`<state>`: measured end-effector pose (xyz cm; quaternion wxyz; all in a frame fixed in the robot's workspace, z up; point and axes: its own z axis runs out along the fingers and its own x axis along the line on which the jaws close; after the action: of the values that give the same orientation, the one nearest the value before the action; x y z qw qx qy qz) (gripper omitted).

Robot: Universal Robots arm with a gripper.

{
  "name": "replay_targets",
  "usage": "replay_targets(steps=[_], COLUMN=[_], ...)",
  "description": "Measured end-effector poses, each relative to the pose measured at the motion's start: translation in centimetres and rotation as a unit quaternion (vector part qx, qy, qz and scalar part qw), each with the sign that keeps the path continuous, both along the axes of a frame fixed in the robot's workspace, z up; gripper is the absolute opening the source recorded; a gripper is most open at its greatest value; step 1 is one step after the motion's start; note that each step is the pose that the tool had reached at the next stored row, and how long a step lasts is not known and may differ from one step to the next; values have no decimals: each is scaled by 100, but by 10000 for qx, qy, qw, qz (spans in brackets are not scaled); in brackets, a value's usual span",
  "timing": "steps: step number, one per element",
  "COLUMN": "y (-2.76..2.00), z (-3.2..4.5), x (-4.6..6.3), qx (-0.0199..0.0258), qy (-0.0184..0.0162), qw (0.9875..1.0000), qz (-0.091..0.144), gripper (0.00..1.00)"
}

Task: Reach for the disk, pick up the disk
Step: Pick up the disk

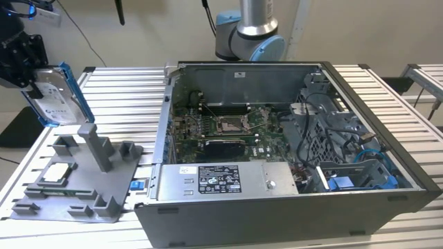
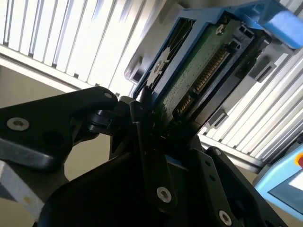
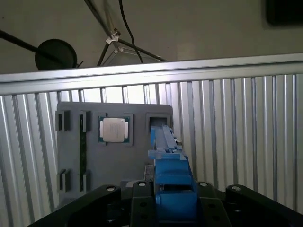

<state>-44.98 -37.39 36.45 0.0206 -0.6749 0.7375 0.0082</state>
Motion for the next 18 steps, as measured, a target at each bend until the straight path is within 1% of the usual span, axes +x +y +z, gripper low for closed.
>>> replay_targets(steps=[2, 6, 7, 12, 18], y=[-1, 0, 1, 0, 0], z=[40, 142, 170, 339, 571], x=[5, 21, 21, 22, 22], qx=[0, 0, 0, 0, 0], qy=[10, 46, 51, 57, 57], qw=[10000, 9999, 9999, 9996, 9995], qz=[32, 128, 155, 272, 307], gripper=[0, 0, 0, 0, 0])
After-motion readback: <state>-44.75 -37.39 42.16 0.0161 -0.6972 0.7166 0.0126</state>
